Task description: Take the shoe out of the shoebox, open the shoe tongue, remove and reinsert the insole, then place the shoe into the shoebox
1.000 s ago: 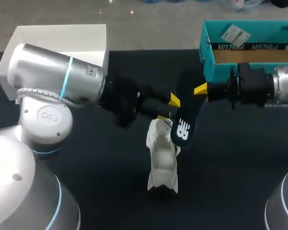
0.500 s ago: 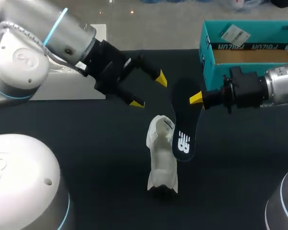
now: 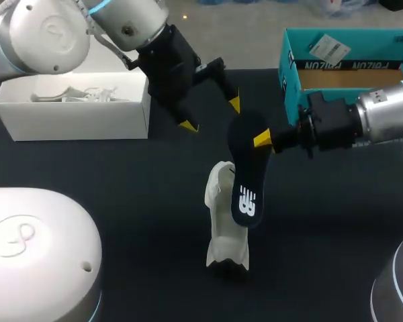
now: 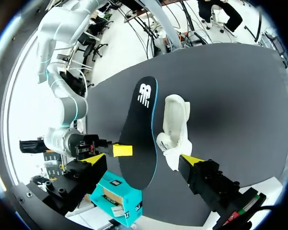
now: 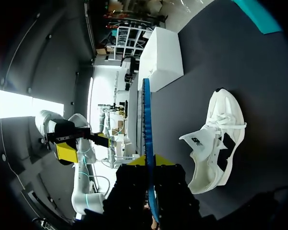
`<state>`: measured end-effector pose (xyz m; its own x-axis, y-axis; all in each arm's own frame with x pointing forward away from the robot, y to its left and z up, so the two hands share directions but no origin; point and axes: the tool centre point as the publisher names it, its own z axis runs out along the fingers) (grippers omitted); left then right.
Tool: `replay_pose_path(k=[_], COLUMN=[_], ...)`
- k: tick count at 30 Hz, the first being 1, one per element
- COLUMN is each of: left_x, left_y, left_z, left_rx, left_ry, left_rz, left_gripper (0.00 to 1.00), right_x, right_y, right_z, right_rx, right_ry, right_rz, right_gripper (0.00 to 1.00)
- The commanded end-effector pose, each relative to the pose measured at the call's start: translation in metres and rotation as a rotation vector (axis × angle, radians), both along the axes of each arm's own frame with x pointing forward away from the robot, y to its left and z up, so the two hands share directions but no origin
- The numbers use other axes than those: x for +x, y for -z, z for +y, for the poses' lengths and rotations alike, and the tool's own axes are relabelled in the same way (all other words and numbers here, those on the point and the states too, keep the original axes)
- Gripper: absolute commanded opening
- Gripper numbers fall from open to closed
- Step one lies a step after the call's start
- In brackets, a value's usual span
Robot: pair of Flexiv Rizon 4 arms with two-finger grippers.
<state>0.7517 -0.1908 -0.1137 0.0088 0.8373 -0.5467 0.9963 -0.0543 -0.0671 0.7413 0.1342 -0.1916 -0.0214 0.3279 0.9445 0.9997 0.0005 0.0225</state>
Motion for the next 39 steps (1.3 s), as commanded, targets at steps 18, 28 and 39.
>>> replay_pose_path(k=[18, 28, 39], left_x=[0.001, 0.013, 0.028], left_y=[0.003, 0.007, 0.002], left_z=[0.014, 0.004, -0.009], left_rx=[0.355, 0.549, 0.588], left_ry=[0.117, 0.108, 0.094], left_rz=[-0.039, -0.099, -0.189], left_gripper=[1.00, 1.00, 1.00], right_x=[-0.001, -0.003, 0.004], right_y=[0.014, 0.020, 0.021], right_z=[0.034, 0.041, 0.045], right_rx=[-0.032, -0.041, 0.024], right_ry=[-0.018, -0.028, 0.060], right_rz=[0.002, 0.010, 0.008], right_gripper=[0.00, 0.00, 0.00])
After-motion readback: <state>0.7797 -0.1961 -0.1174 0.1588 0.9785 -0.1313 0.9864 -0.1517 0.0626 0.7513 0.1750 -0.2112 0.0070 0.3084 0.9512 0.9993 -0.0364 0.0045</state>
